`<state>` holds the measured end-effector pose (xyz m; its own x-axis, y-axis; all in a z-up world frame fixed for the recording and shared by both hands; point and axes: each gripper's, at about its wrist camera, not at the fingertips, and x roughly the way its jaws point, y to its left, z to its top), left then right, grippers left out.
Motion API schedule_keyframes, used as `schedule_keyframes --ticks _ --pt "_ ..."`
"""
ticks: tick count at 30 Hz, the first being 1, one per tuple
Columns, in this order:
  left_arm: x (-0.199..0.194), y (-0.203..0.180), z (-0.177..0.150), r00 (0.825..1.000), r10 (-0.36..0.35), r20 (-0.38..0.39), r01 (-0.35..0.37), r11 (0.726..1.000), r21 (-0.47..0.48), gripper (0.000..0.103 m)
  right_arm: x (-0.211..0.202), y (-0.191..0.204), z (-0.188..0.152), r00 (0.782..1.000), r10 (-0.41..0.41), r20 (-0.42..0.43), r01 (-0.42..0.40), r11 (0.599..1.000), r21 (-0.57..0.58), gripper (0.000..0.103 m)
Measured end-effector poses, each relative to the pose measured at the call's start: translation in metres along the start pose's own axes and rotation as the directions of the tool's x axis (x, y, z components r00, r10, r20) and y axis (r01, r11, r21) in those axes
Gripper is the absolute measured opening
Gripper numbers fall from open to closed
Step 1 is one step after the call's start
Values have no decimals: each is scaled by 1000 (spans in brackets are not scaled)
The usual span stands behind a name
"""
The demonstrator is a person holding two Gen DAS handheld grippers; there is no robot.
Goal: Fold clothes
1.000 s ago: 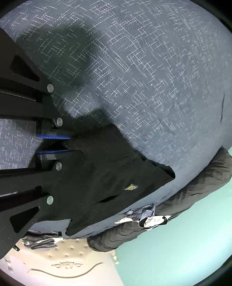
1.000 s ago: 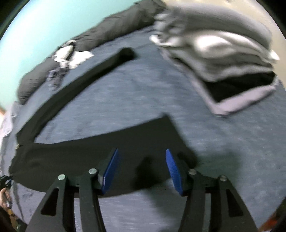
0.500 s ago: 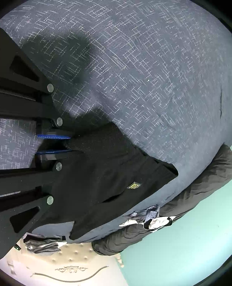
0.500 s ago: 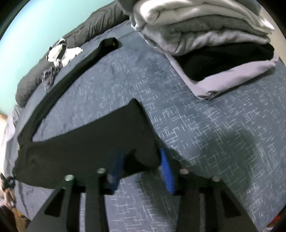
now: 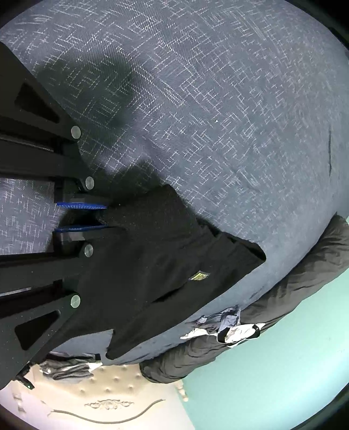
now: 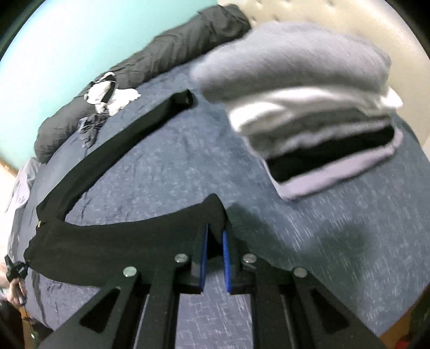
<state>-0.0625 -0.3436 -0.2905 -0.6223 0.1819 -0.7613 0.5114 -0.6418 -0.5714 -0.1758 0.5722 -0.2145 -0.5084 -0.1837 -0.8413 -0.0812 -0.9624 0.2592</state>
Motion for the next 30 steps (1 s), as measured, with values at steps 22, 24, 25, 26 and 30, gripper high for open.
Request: schedule_keyframes --ticks 22,24,25,26,30 --pt "21 11 -10 998 41 -57 -41 999 5 12 76 7 -6 996 -70 -60 65 995 -78 52" --pt "23 12 -10 997 45 -59 -45 999 9 12 85 6 -5 997 -60 -54 57 996 -66 52" --pt "23 12 -10 997 47 -60 -47 999 11 12 88 6 -5 997 -51 -49 48 997 -59 48" --pt "24 12 -9 997 49 -60 -48 999 13 12 90 6 -5 998 -48 -45 45 998 -54 40" --pt "26 11 -9 997 56 -62 -55 998 19 12 91 10 -5 999 -48 -12 47 997 -54 10"
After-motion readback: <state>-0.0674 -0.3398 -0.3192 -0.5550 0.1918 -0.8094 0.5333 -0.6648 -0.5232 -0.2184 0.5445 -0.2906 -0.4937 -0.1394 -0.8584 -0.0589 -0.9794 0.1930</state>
